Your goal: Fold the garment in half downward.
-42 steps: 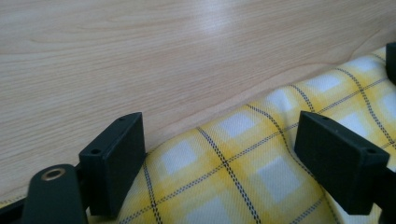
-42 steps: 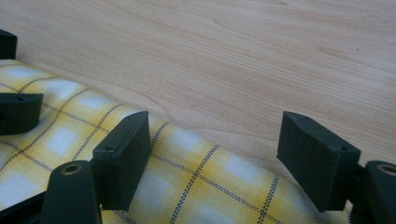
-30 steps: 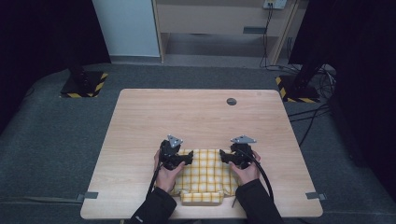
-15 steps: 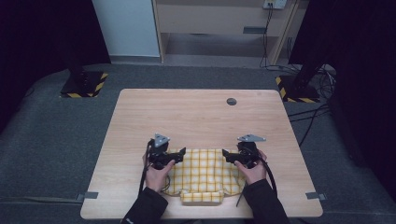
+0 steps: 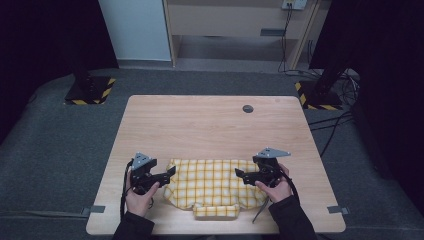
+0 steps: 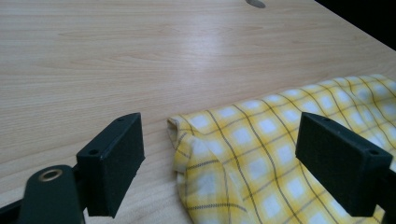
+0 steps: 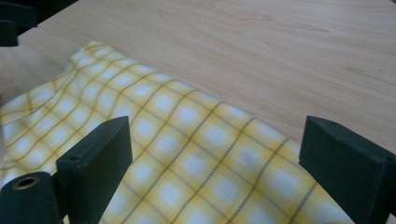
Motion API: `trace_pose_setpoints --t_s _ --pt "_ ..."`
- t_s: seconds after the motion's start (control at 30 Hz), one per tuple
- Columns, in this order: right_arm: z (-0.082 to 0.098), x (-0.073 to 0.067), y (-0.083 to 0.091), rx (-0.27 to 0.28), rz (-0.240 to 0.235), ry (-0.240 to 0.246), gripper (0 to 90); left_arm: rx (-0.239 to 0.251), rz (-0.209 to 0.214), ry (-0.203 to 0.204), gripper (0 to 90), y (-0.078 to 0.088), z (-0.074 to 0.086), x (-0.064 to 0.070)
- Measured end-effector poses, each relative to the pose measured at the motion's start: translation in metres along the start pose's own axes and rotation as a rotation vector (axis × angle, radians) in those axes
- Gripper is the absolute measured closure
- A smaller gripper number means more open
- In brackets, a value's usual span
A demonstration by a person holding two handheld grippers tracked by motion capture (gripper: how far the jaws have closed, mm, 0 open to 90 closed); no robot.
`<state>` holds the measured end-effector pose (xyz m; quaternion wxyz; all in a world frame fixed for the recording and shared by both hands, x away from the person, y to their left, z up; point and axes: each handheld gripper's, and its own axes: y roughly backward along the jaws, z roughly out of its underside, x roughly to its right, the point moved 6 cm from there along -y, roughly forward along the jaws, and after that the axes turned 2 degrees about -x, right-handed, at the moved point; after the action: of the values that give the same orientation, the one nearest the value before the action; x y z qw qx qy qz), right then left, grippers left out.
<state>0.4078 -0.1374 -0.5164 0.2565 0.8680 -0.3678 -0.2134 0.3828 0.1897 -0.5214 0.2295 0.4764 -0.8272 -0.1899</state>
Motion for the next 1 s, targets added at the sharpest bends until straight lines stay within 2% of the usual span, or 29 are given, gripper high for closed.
trace_pose_setpoints --t_s 0.07,0.17,0.37,0.5,0.6,0.7,0.8,1.0 --pt "0.000 -0.006 0.002 -0.002 -0.003 0.021 8.4 -0.006 0.002 -0.026 13.4 0.003 0.004 0.003" --pt "0.000 -0.012 0.004 0.005 -0.005 0.039 7.3 -0.009 -0.019 -0.051 12.6 0.010 0.009 0.004" --pt "0.004 -0.015 0.005 -0.012 -0.002 0.065 4.7 0.015 -0.040 -0.030 11.2 0.025 0.016 -0.003" --pt "0.006 -0.013 0.005 -0.015 0.000 0.073 4.3 -0.001 -0.079 -0.014 11.0 0.029 0.024 -0.013" --pt "0.007 -0.013 0.005 -0.017 0.003 0.078 4.3 -0.003 -0.073 0.007 10.8 0.032 0.025 -0.017" --pt "0.007 -0.015 0.006 -0.020 0.000 0.087 5.1 0.032 -0.060 0.022 11.1 0.037 0.022 -0.019" --pt "0.008 -0.019 0.007 -0.014 -0.006 0.115 5.9 0.046 -0.056 0.022 10.7 0.040 0.020 -0.020" --pt "0.008 -0.022 0.006 -0.024 0.009 0.147 4.9 0.033 -0.058 0.025 9.8 0.039 0.023 -0.024"
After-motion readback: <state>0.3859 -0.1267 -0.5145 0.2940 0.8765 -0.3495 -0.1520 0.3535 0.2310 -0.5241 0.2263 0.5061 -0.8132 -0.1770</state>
